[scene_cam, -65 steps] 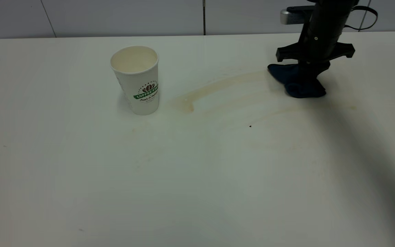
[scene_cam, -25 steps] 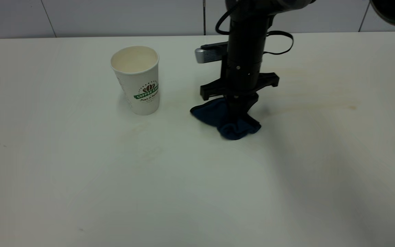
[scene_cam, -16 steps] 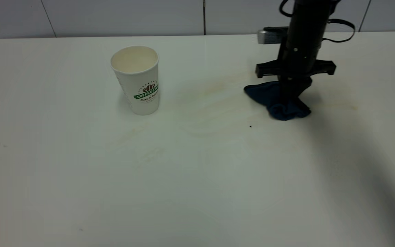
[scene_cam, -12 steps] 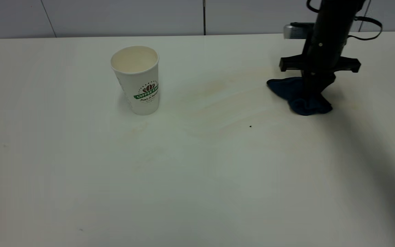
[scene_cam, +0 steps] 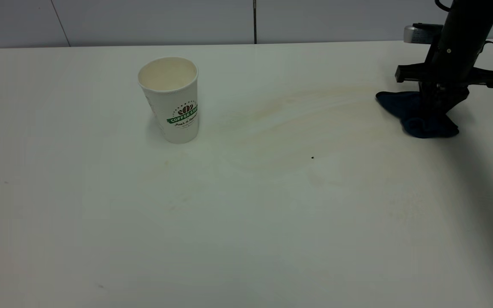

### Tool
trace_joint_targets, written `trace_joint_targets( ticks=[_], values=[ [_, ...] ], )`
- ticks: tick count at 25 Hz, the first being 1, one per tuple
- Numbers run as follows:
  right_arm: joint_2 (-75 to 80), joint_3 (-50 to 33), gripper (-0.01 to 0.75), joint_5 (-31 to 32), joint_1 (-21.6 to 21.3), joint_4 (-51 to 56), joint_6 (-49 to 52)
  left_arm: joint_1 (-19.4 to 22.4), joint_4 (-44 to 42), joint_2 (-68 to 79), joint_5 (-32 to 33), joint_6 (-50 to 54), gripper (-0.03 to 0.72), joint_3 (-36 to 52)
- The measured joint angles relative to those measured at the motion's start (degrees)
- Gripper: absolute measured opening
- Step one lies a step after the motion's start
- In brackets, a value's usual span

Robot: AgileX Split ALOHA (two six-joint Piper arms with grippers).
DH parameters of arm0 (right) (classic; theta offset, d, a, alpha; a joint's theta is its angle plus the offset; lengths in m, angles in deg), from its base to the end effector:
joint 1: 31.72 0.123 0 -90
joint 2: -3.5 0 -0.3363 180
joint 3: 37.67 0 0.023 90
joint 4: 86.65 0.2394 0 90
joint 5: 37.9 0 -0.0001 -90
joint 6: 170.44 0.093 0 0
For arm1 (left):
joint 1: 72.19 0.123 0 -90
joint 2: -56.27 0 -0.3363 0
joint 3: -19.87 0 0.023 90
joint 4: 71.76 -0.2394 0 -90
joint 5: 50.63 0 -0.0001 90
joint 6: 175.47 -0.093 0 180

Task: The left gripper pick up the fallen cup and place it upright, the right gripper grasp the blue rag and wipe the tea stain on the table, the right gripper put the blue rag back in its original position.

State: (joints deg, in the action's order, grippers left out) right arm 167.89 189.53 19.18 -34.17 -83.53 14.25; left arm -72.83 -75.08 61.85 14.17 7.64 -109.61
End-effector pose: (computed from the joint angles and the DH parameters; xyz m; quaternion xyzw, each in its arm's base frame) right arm 0.5563 -0.0195 0.0321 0.0758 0.9956 0.0245 0.0495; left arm -0.0691 0.0056 0.2606 -0.0209 0.8693 0.0127 0.4937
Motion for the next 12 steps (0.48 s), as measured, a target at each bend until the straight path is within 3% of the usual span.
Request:
trace_joint_targets(
  ticks=[3,5,9,12],
  values=[
    [-1.1,0.3,0.569,1.6,0.1,0.0,-2.3,0.0,0.0,0.0,0.0,0.0,0.278,0.0],
    [-2.1,1.6,0.685,4.4,0.1,-0.2,-3.8,0.0,0.0,0.0,0.0,0.0,0.278,0.0],
    [-4.0,7.4,0.726,11.3,0.1,-0.4,-5.2,0.0,0.0,0.0,0.0,0.0,0.278,0.0],
    [-6.3,9.7,0.728,12.0,0.1,0.4,-6.9,0.0,0.0,0.0,0.0,0.0,0.278,0.0]
  ],
)
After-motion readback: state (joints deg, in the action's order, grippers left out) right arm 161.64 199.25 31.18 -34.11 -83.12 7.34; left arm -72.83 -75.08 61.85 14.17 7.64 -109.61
